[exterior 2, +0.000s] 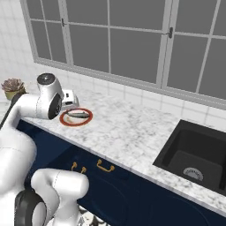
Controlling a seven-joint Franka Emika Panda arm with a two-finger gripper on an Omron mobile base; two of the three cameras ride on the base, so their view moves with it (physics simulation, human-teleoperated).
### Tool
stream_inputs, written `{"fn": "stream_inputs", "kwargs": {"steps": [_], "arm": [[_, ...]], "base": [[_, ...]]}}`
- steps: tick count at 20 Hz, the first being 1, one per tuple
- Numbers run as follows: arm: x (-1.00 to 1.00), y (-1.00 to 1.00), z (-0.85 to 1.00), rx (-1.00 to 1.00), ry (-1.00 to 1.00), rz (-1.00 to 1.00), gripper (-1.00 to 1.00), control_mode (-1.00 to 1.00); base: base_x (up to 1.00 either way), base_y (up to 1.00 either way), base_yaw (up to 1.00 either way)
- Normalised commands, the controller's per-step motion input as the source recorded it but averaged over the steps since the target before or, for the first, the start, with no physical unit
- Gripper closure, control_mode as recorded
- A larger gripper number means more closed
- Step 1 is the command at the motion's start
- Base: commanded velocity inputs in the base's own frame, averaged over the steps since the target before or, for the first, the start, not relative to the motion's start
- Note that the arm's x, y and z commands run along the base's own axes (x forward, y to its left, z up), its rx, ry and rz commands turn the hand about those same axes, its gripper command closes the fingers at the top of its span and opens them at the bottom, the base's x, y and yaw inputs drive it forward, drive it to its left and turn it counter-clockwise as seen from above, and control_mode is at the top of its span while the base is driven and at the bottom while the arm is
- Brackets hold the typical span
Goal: Pick up the knife from the drawer and place it on the cutting board. Then place the meat from the plate to the cutting board.
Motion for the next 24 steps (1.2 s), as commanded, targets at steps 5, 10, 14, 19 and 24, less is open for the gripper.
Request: {"fn": "stream_inputs", "kwargs": {"steps": [5,10,14,19,24], "arm": [[0.91,0.3,-0.37,-0.11,0.0,0.28,-1.0,-1.0],[0.79,0.15,-0.34,-0.07,0.0,0.29,-1.0,-1.0],[0.51,0.06,-0.27,-0.27,0.0,0.2,-1.0,-1.0],[0.44,0.03,-0.24,-0.37,0.0,0.09,-1.0,-1.0],[0.6,0.04,-0.24,-0.11,0.04,0.09,-1.0,-1.0]], "base": [[0.0,0.0,0.0],[0.0,0.0,0.0],[0.0,0.0,0.0],[0.0,0.0,0.0],[0.0,0.0,0.0]]}}
